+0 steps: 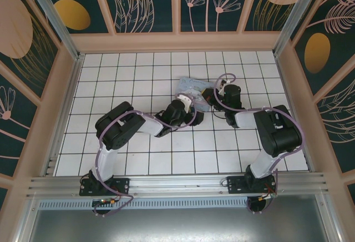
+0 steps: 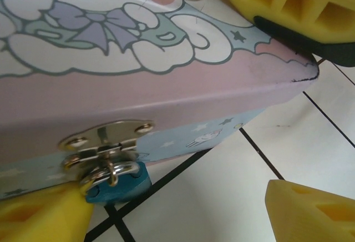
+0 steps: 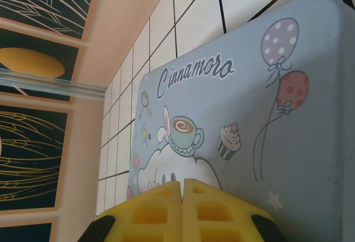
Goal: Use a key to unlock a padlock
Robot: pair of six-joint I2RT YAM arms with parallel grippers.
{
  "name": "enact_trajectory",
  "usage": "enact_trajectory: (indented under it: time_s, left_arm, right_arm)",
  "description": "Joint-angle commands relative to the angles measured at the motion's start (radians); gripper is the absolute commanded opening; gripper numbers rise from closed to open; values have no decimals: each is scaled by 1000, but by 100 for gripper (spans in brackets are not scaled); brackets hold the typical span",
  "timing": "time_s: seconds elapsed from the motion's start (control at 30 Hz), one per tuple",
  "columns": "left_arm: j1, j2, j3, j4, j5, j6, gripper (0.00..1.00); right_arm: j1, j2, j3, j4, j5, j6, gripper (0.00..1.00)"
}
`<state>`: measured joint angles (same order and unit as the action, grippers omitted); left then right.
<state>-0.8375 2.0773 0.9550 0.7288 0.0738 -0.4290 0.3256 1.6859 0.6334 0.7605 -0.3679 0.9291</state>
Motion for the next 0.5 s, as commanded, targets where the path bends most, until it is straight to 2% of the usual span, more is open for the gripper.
enact_trajectory:
  time_s: [0.0,0.27,0.37,0.47]
  left_arm:
    - [3,51,43,-29,55,5,81]
    - [3,72,85,-109,-56,8,83]
    - [4,76,87,-100,-36,6,84]
    - [6,52,62,-44,40,-17,82]
  right_arm:
    - [18,38,0,-49,-19,0,0]
    - [26,42,9,-50,-18,0,0]
    - [27,43,9,-54,-16,-1,0]
    - [26,42,8,-56,-15,-4,0]
